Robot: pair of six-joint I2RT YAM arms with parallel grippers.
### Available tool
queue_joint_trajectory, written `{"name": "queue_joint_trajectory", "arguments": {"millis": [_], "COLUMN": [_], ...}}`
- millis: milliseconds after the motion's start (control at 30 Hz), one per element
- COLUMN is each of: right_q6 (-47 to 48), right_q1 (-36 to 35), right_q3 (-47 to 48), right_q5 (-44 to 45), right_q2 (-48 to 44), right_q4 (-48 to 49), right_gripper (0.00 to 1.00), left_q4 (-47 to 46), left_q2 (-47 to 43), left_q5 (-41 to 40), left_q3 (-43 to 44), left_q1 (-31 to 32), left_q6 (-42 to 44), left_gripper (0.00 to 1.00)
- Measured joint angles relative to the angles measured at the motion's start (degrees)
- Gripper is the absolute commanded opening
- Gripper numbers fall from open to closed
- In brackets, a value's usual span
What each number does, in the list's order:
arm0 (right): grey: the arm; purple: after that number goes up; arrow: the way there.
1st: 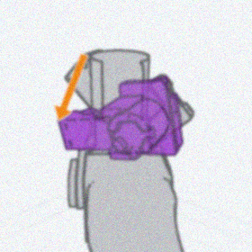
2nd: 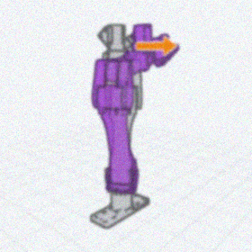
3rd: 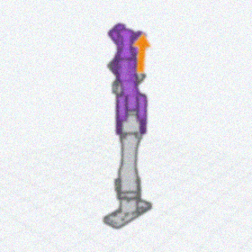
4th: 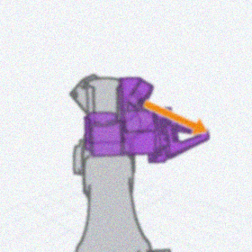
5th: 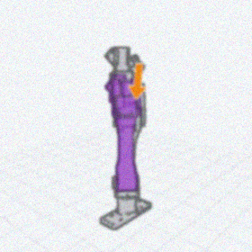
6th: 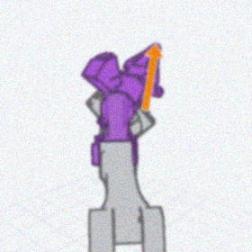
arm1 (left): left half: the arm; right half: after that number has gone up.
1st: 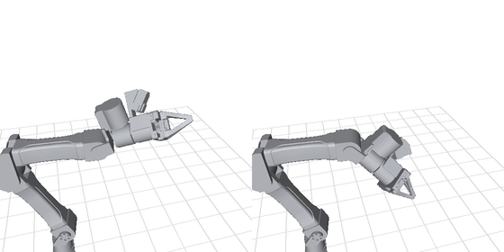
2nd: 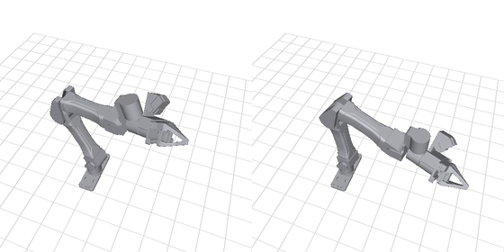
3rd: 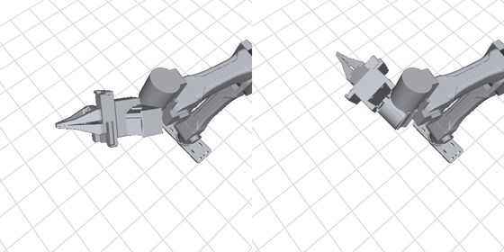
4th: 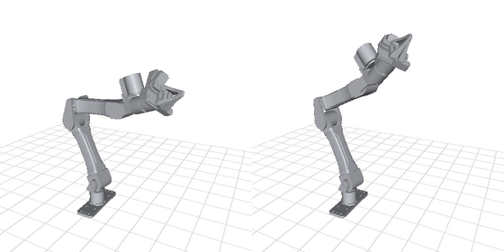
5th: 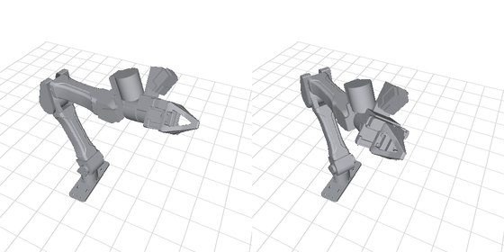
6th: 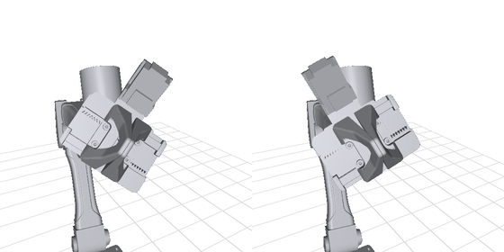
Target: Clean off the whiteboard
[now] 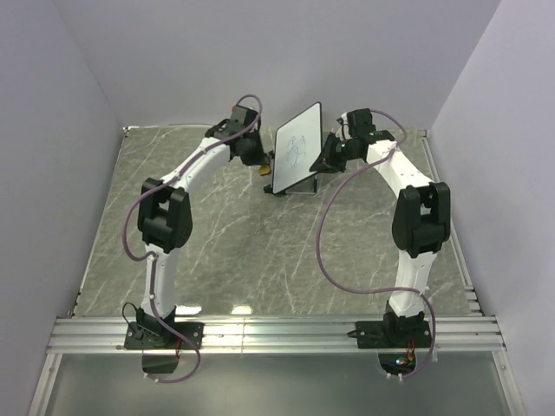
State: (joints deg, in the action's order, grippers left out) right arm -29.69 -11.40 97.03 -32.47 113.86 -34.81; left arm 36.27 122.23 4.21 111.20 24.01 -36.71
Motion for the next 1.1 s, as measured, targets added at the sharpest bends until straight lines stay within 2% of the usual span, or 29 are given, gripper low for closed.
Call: {"name": "queue_joint_trajectory", "arguments": {"millis": [133, 200, 267, 467, 767, 1100], "right_q6": [0.85, 1.01, 1.36, 2.47, 1.64, 1.73], "right_q1": [-1.79, -2.91, -3.74, -5.49, -5.60, -5.40], "right_q3": [4.57, 7.39, 9.11, 8.66, -1.09, 3.91], "right_q5": [1.70, 2.62, 3.37, 4.35, 2.99, 3.04], "right_q2": [0.94, 1.09, 1.09, 0.63, -4.98, -1.73], "right_q4": [-3.89, -6.25, -8.61, -12.28, -9.68, -11.72], "right_gripper": [0.17, 0.10, 0.00, 0.00, 0.00, 0.00], "left_q4": [-1.03, -1.99, -3.26, -5.84, -10.75, -13.20], "left_q2": [3.39, 4.92, 5.95, 7.91, 7.48, 8.00], "left_q5": [3.10, 4.35, 5.38, 6.51, 7.45, 7.48], "left_q3": [3.32, 4.37, 4.94, 8.13, 6.29, 8.09], "left_q1": [2.10, 2.91, 3.43, 4.11, 5.11, 5.77], "left_q6": [-0.57, -0.66, -0.96, -1.44, -1.92, -1.46], "left_gripper": [0.00, 0.00, 0.00, 0.00, 0.00, 0.00]}}
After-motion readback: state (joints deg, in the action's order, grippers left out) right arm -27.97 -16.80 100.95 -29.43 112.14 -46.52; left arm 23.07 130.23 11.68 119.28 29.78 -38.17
